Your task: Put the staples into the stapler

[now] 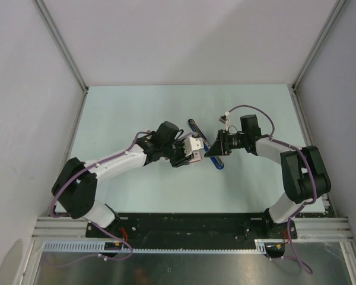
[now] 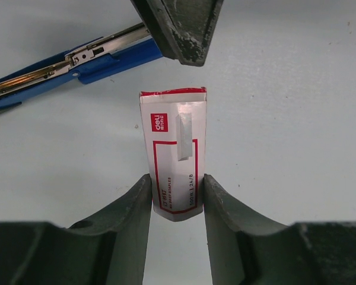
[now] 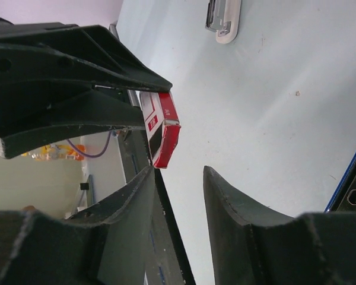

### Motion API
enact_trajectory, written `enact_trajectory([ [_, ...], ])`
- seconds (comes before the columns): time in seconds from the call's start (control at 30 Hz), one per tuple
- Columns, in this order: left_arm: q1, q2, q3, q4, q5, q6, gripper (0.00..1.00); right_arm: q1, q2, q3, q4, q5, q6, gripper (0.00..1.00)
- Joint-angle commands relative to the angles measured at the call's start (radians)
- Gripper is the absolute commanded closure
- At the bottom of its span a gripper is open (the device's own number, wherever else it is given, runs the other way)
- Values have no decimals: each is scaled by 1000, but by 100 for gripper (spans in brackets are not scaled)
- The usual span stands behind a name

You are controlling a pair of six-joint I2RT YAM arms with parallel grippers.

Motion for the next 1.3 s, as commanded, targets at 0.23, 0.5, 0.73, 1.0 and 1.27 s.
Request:
enact_trajectory([
  [0.23,-24,-26,-4,35,-21,-24,58,22,58,48,62,-47,62,58],
  [0.5,-40,-25,-9,36,-26,-22,58,24,65,57,61,-57,65,60],
  [0.73,-44,-21,-9,40,-29,-22,58,30,71,58,58,-66,64,60],
  [1.0,-47,-20,-11,45,-35,-20,58,54,76,64,27,-71,22,67],
  [1.27,-47,-25,-19,48,-40,-17,58,64,87,79,-1,-74,-11,78],
])
